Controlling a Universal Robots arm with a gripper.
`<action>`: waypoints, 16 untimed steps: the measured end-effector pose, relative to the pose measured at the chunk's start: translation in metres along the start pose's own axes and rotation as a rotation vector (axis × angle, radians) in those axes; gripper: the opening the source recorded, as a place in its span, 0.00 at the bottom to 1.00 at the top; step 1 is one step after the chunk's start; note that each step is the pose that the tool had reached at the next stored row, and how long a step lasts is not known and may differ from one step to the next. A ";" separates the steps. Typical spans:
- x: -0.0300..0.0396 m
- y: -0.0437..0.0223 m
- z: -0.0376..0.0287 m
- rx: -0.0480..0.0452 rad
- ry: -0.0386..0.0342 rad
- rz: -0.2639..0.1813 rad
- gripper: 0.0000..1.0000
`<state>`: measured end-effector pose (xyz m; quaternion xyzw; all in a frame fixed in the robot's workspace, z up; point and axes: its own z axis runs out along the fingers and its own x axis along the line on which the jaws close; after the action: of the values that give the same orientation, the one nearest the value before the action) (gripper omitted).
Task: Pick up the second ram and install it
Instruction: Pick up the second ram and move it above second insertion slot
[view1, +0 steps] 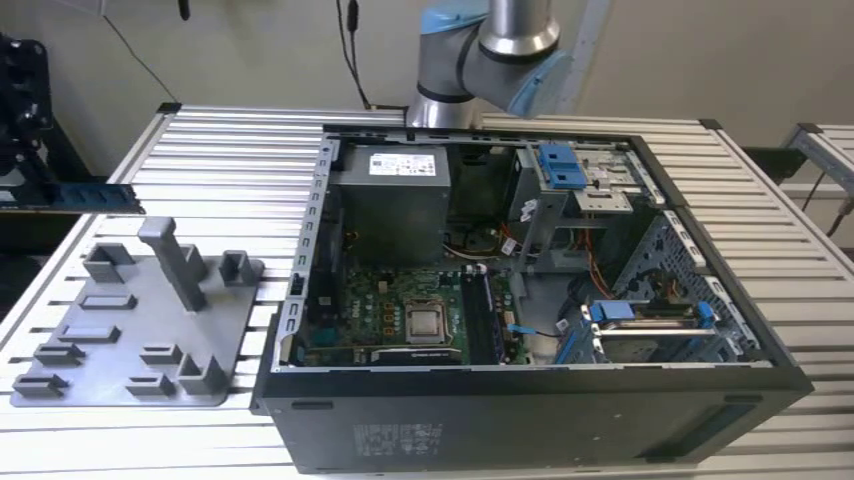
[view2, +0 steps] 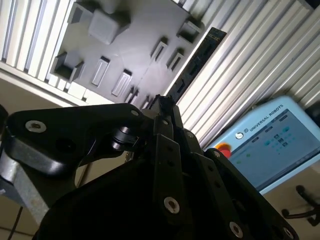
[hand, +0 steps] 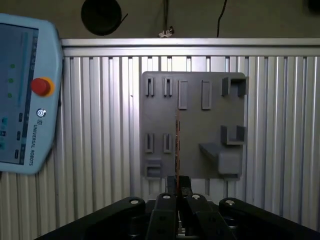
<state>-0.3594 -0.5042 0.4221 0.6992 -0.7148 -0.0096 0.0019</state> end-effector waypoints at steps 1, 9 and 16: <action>-0.0001 -0.0031 0.0000 0.0000 0.0000 0.000 0.14; -0.0007 -0.0298 -0.0005 -0.0005 0.0000 0.000 0.14; -0.0012 -0.0546 -0.0009 -0.0009 0.0000 0.000 0.14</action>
<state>-0.3047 -0.5041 0.4221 0.6992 -0.7149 -0.0099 0.0022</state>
